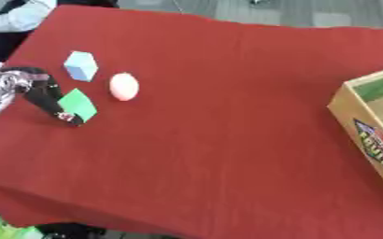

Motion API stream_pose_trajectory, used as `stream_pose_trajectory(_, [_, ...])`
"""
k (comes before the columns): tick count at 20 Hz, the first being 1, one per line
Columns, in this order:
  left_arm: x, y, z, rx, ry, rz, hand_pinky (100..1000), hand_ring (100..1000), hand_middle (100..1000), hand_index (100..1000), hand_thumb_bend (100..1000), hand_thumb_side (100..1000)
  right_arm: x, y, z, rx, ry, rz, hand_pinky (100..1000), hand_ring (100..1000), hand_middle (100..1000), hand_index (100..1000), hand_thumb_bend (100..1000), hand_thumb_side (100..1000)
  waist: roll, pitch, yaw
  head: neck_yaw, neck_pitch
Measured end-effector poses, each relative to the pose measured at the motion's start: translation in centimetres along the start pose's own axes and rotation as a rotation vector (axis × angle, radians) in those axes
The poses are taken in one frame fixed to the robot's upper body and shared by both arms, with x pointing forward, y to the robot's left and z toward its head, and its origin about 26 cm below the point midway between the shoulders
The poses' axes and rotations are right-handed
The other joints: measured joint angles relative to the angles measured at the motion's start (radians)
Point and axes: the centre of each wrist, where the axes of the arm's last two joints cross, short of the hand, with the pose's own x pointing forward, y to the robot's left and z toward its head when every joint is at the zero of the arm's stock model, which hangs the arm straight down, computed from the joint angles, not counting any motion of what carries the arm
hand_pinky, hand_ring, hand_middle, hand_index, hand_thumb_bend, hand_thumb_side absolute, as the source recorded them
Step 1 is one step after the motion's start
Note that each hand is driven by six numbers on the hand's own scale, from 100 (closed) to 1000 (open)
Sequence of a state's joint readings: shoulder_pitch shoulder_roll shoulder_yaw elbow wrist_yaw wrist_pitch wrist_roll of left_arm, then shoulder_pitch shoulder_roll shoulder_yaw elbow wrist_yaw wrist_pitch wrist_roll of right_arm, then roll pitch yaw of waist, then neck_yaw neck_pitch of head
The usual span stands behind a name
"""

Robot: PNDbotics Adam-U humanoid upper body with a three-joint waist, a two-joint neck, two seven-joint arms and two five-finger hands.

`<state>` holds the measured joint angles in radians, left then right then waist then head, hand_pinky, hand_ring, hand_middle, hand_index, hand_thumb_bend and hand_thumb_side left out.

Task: Pick up the objects with one hand, pass them to the other hand, and then place them into the box on the other side of the table.

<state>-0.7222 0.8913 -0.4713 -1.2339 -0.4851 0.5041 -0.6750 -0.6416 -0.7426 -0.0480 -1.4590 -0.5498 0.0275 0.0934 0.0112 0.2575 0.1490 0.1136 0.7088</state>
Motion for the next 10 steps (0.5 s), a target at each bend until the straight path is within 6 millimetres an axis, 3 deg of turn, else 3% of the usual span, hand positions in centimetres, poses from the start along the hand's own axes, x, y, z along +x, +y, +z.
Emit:
stream_pose_trajectory(5, [0.7,0.1,-0.3,0.009,-0.010,-0.006,811,763,655,679,745,435,-0.2,0.0,0.1,0.000,0.010,-0.003,824,817,759,885,406,267,0.000,0.000,0.000,0.003,0.000])
stream_pose_trajectory(7, [1.1,0.2,-0.4,0.016,-0.015,-0.007,806,756,645,669,724,407,-0.4,0.0,0.1,0.000,0.014,-0.004,823,816,758,885,406,268,0.000,0.000,-0.001,0.004,0.000])
stream_pose_trajectory(10, [1.6,0.2,-0.6,0.023,-0.025,-0.003,793,729,612,627,633,273,-0.5,0.1,0.2,0.002,0.017,-0.009,823,816,757,884,404,270,0.000,0.000,-0.002,0.006,0.000])
